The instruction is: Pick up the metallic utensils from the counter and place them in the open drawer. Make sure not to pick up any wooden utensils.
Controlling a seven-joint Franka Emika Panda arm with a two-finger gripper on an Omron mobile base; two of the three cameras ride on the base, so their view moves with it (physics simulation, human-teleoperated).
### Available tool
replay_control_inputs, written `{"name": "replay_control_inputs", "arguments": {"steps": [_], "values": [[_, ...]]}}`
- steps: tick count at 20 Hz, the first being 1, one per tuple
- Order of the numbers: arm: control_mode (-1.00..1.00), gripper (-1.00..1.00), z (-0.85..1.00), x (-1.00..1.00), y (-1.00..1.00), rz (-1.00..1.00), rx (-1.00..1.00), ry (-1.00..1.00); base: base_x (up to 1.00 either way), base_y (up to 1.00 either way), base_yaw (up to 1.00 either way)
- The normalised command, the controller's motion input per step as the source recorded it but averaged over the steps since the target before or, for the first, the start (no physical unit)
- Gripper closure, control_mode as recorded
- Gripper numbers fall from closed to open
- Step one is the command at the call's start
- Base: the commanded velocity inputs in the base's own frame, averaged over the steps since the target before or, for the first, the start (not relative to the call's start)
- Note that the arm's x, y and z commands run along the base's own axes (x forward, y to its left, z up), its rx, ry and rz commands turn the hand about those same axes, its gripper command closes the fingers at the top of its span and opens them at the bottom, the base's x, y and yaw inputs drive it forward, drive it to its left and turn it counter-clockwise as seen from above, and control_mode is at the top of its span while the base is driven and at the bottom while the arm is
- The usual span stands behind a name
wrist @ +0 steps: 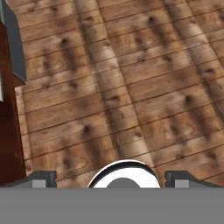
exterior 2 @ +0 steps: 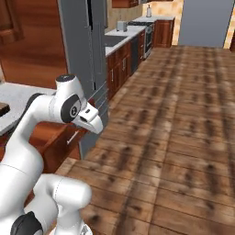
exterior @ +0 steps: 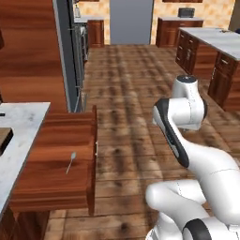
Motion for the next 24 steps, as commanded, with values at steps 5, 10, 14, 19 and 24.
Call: {"name": "replay_control_inputs", "arguments": {"steps": [5,10,14,19,24], "values": [[1.0,-1.0,0.0,0.0,0.0,0.0,0.0,0.0,0.5,-1.0,-0.27],[1.0,-1.0,0.0,0.0,0.0,0.0,0.0,0.0,0.97,-1.0,-0.13],[1.0,-1.0,0.0,0.0,0.0,0.0,0.0,0.0,1.0,-1.0,-0.01],[1.0,-1.0,0.0,0.0,0.0,0.0,0.0,0.0,0.89,-1.0,0.0],[1.0,-1.0,0.0,0.0,0.0,0.0,0.0,0.0,0.46,-1.0,0.0]]}}
